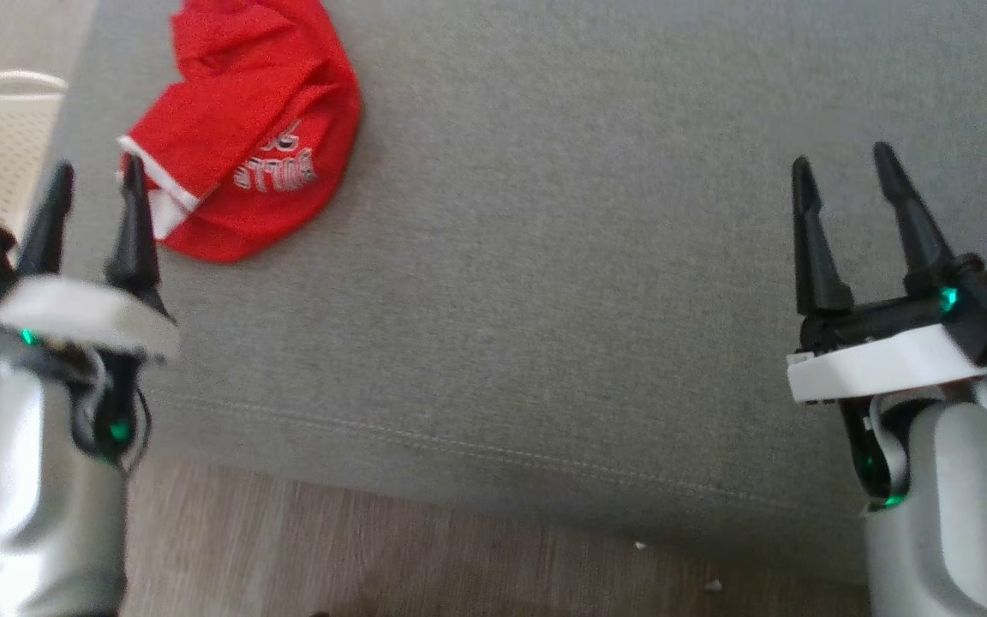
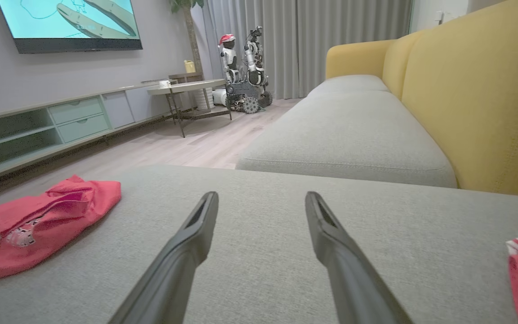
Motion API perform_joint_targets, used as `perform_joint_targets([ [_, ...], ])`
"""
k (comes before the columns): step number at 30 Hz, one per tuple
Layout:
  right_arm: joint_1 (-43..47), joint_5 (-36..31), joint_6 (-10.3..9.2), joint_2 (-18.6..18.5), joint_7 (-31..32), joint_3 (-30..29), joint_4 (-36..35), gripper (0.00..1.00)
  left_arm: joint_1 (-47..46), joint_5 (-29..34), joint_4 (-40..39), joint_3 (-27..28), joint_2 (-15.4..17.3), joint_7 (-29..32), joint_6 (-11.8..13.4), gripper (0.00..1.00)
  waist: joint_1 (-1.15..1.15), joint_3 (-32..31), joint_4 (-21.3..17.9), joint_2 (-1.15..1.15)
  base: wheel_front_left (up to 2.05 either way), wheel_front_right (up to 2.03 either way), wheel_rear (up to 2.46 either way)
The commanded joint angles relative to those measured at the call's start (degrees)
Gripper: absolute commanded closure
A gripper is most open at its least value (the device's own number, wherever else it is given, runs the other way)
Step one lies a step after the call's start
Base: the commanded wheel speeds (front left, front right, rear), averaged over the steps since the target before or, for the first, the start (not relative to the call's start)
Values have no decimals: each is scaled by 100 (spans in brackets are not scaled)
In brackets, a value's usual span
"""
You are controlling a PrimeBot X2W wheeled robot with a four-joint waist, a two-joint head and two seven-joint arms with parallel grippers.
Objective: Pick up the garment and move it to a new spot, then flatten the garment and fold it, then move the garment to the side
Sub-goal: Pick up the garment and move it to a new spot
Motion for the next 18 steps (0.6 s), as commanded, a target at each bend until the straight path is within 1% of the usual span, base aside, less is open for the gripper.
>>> perform_joint_targets([
  [1,-176,-62,36,7,32,125,-282,0,-337,-42,-43,142,269,95,-23,0,0,272,-198,0,0,0,0],
  [3,-192,-90,36,-15,83,119,-406,0,-666,-47,301,47,408,319,-27,0,0,410,-256,0,0,0,0],
  [7,-212,-143,36,-51,150,187,-566,0,-1179,-188,1019,-53,574,610,-33,0,0,574,-398,0,0,0,0],
  [14,-251,-154,36,-34,170,194,-688,0,-1754,-196,2068,-321,888,593,-37,0,0,695,-621,0,0,0,0],
  [18,-263,-151,36,-22,161,175,-694,0,-1969,-265,2499,-550,949,545,-37,0,0,727,-693,0,0,0,0],
])
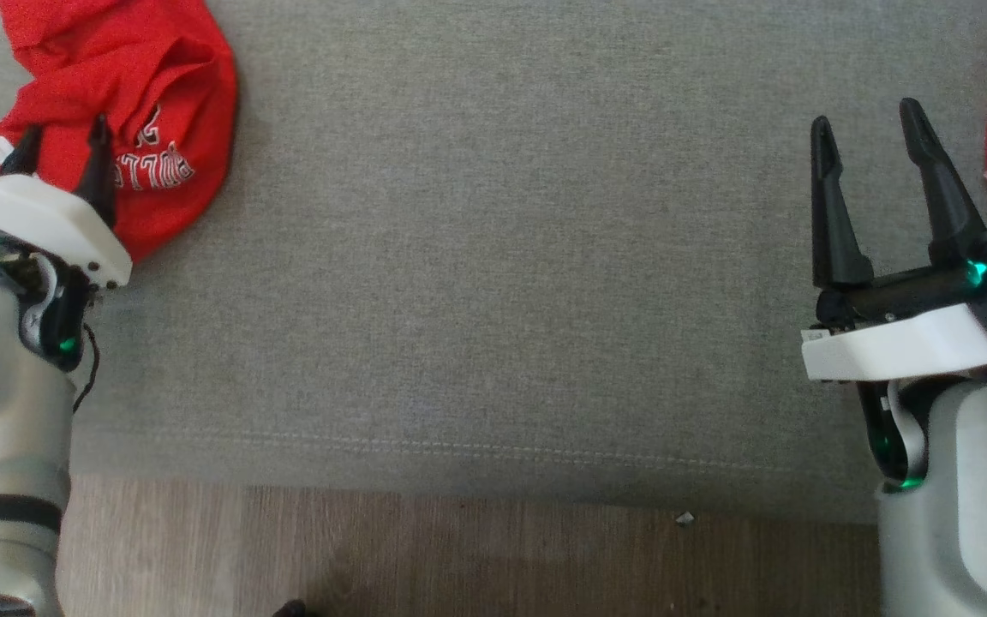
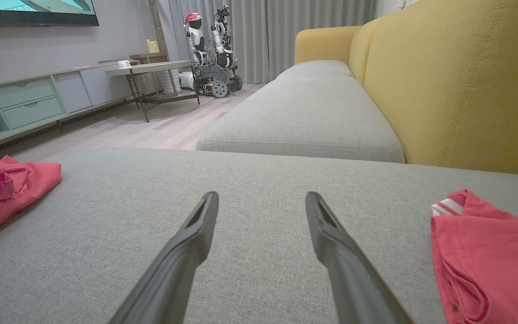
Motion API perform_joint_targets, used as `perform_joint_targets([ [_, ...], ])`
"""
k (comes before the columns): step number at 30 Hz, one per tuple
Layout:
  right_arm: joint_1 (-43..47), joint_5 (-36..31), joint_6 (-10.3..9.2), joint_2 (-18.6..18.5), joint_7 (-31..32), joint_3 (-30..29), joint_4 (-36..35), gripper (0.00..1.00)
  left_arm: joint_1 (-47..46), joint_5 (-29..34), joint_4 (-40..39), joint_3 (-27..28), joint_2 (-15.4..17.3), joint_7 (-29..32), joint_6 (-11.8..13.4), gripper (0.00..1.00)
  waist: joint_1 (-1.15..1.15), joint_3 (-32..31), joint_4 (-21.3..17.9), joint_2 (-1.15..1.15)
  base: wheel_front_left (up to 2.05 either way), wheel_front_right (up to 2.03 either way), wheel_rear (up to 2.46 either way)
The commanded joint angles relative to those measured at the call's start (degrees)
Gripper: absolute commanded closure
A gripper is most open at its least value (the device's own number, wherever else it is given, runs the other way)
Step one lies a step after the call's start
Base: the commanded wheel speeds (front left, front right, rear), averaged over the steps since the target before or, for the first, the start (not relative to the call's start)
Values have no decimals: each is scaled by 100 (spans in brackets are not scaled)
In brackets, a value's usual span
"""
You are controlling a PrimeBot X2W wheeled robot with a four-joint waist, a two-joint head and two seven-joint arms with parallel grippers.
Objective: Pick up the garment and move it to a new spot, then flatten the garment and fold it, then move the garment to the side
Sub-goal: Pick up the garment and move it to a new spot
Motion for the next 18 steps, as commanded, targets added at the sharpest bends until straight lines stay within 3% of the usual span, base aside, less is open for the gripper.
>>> perform_joint_targets([
  [1,-115,-63,36,51,1,140,-230,0,-214,-116,35,5,342,-43,1,51,-1,17,-38,0,0,0,0],
  [2,-115,-63,36,56,-5,140,-224,0,-246,-164,94,-50,363,-92,1,100,-1,16,-48,0,0,0,0],
  [8,-104,-30,36,87,-93,155,-95,0,-474,-275,112,42,583,-1010,27,100,-1,-160,-86,0,0,0,0],
  [11,-101,1,36,97,-145,160,-28,0,-506,-280,-118,171,635,-1152,48,100,-1,-282,-91,0,0,0,0],
  [18,-74,159,36,127,-354,212,274,0,-209,-19,-2140,858,708,-1195,101,100,-1,-806,-126,0,0,0,0],
])
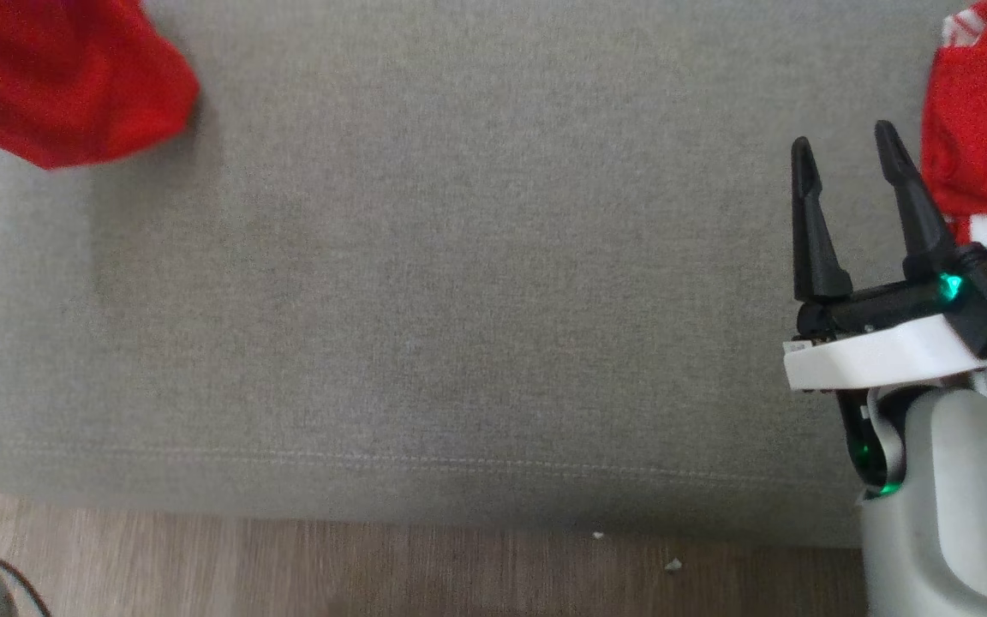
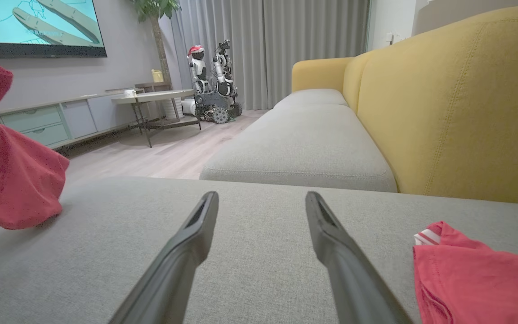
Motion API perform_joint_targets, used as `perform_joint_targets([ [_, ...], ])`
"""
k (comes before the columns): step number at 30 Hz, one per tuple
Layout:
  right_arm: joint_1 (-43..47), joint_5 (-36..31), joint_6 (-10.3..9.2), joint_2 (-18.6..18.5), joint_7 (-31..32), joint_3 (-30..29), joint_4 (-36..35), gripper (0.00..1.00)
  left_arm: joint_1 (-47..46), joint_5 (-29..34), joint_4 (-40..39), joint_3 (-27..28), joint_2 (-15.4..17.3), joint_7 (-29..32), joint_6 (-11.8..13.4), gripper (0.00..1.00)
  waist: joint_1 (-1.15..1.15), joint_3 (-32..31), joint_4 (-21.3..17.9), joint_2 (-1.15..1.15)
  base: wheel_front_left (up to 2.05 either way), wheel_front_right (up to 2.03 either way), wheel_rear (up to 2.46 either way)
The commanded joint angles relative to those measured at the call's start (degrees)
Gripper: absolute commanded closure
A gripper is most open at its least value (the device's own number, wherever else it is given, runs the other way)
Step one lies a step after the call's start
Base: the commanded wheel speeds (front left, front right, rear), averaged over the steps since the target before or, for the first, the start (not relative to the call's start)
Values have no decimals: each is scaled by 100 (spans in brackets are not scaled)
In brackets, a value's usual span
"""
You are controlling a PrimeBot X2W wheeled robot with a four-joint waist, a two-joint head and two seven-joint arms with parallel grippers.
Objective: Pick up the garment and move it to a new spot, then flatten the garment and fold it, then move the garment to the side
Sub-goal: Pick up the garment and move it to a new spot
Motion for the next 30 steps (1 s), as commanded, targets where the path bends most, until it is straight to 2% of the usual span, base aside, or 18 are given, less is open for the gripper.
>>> perform_joint_targets([
  [1,-69,70,36,84,-97,178,-134,0,64,60,-412,280,354,-40,4,100,0,-224,-39,0,0,0,0],
  [6,-35,346,36,89,-272,276,103,0,281,89,-1324,436,308,-41,-25,100,0,-566,-149,0,0,0,0],
  [12,-37,563,36,90,-425,348,248,0,480,33,-2016,325,356,112,-36,100,0,-758,-361,0,0,0,0],
  [19,-125,707,36,90,-545,426,324,0,604,63,-2515,216,358,518,105,100,0,-739,-743,0,0,0,0],
  [23,-220,803,36,90,-629,492,317,0,349,359,-2600,-14,425,623,203,100,0,-618,-1105,0,0,0,0],
  [26,-272,872,36,90,-677,527,285,0,91,557,-2635,-253,325,657,291,100,0,-520,-1325,0,0,0,0],
  [30,-339,975,36,90,-736,605,238,0,-96,802,-2548,-724,-24,634,403,100,0,-359,-1610,0,0,0,0],
])
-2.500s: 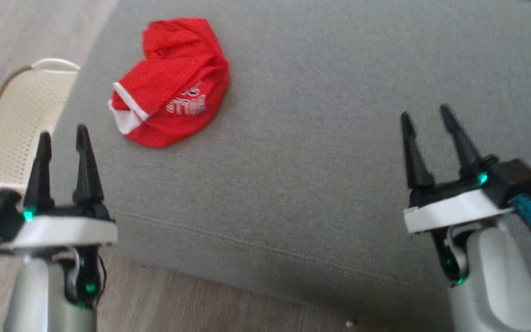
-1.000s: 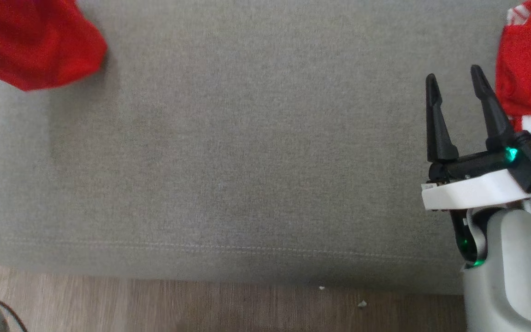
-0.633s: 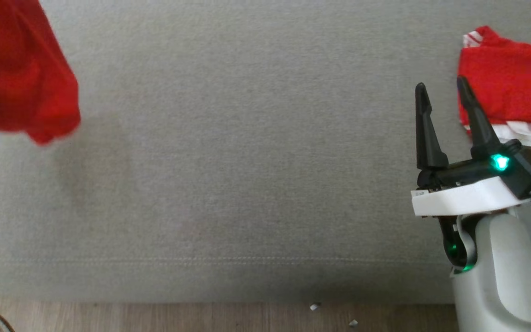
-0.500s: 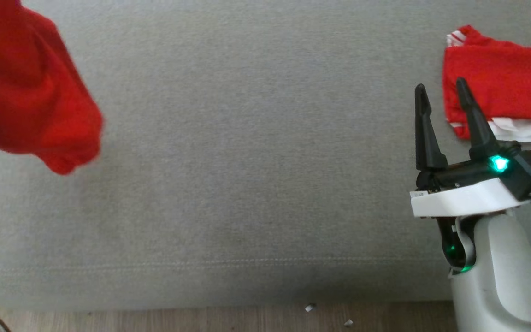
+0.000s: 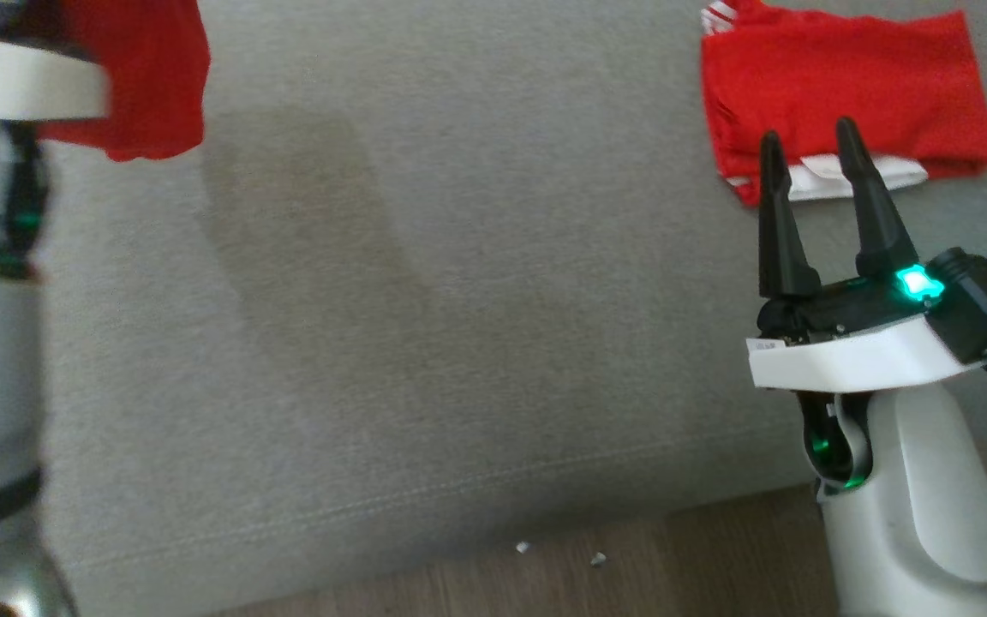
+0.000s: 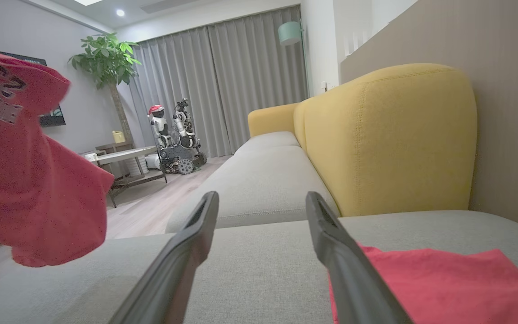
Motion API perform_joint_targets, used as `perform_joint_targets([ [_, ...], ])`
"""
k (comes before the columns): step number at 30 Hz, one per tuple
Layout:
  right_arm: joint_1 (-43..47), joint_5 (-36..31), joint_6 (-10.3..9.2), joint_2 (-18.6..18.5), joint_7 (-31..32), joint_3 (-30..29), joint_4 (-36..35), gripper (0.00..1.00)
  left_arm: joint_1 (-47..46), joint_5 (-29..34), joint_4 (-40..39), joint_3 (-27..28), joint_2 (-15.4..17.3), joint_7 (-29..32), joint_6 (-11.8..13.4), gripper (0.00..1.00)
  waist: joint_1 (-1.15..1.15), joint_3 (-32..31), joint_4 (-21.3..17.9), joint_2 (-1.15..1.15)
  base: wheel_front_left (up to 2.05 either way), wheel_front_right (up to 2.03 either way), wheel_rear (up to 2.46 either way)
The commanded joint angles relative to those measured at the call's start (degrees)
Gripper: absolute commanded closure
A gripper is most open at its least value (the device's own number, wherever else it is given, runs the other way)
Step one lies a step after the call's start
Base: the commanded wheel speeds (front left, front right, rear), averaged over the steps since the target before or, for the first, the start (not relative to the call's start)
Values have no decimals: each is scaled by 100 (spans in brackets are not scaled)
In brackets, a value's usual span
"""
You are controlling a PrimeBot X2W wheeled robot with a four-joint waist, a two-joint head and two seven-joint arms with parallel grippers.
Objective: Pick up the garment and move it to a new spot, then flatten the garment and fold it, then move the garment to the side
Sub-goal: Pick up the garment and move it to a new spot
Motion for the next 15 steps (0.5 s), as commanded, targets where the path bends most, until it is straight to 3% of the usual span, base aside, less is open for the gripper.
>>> perform_joint_targets([
  [1,-179,85,36,61,-71,167,-238,0,-168,106,-72,-35,23,-9,51,100,0,178,-244,0,0,0,0],
  [5,-257,172,36,61,-119,253,-303,0,-26,303,408,-657,-525,-60,133,100,0,363,-545,0,0,0,0],
  [6,-257,172,36,61,-119,253,-303,0,-26,303,408,-657,-525,-60,133,100,0,363,-545,0,0,0,0],
  [10,-350,234,36,61,-155,373,-362,0,148,427,1255,-1205,-1025,-215,131,100,0,525,-859,0,0,0,0],
  [15,-418,353,36,61,-192,387,-456,0,131,508,2194,-1715,-1373,-448,95,100,0,702,-1127,0,0,0,0],
])
